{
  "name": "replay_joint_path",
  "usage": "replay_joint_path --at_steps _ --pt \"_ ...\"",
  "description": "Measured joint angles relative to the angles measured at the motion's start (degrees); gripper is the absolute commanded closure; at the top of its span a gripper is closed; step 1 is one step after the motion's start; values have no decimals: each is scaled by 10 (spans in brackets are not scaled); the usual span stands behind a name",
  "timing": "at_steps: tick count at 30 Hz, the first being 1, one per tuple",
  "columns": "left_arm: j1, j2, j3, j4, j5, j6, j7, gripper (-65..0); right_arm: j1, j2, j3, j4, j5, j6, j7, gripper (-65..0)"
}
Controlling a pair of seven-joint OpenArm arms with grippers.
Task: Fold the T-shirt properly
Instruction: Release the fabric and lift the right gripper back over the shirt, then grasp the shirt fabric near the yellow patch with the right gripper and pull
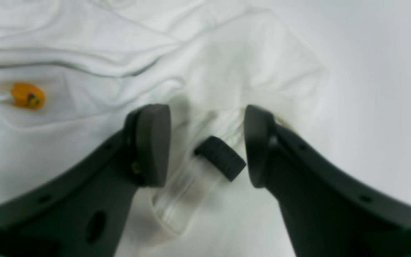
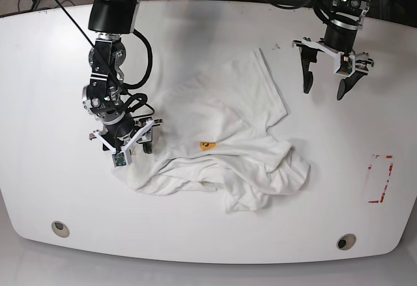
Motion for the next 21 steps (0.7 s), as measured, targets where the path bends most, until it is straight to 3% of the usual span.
replay_joint_path --at_steps 15,21 --pt "5 0 -1 0 0 0 0 -446 -43 -4 -96 71 -8 -6 -1 -314" --pt "5 0 -2 2 0 -2 -6 -444 -45 -17 -115 75 2 6 -2 -315"
